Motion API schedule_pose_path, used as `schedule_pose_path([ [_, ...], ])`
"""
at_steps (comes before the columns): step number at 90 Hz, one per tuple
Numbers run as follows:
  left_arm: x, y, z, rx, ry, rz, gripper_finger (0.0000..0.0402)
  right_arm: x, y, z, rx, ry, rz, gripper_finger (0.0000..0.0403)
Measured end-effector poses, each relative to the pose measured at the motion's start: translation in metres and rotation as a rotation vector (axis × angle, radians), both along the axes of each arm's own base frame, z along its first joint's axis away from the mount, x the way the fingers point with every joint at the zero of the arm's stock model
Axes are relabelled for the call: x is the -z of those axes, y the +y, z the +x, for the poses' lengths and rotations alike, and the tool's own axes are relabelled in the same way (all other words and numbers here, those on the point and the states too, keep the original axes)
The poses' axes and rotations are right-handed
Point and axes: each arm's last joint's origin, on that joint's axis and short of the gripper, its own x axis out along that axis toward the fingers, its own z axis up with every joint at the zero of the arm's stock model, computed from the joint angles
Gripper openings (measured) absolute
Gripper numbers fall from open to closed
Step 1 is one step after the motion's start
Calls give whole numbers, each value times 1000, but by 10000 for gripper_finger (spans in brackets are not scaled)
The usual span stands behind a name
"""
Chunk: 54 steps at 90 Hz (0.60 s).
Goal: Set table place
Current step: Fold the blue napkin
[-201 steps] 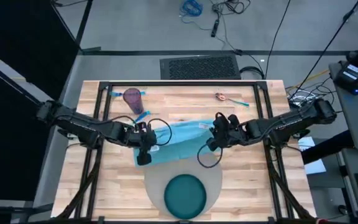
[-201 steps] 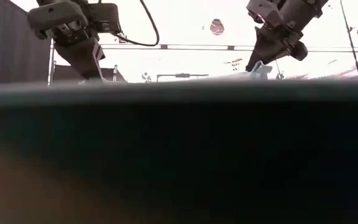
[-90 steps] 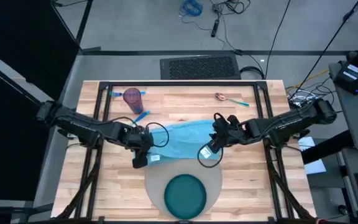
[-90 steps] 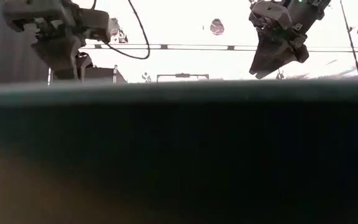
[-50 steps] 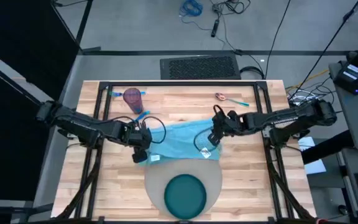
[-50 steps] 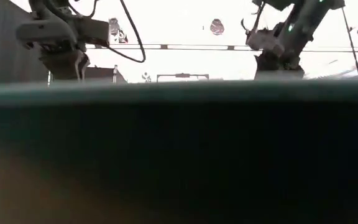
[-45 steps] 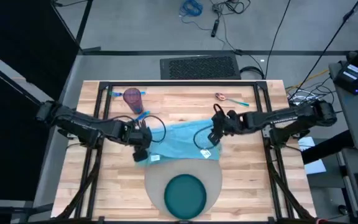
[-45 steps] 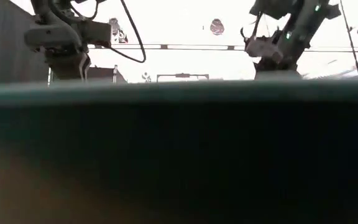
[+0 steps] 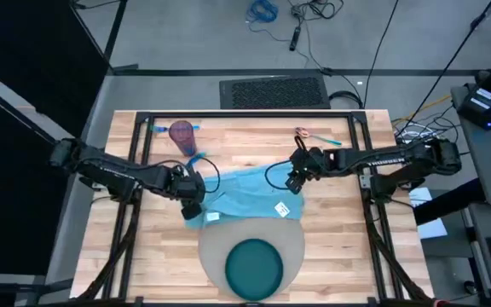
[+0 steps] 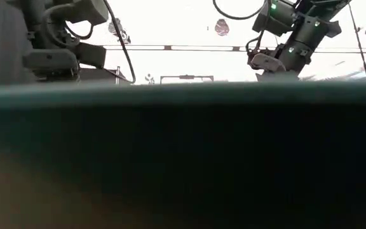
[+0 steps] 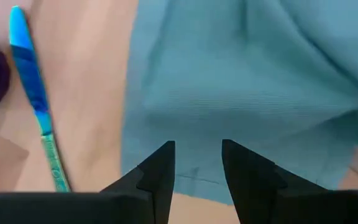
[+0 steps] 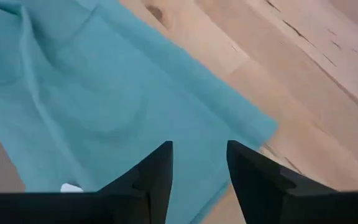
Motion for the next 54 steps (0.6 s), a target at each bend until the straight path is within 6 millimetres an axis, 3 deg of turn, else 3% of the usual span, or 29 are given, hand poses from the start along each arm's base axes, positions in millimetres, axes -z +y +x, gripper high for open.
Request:
schedule_pose_path([
  [54, 1, 3, 14, 12, -102, -7, 118, -3, -1, 5, -17, -54, -20, 137],
])
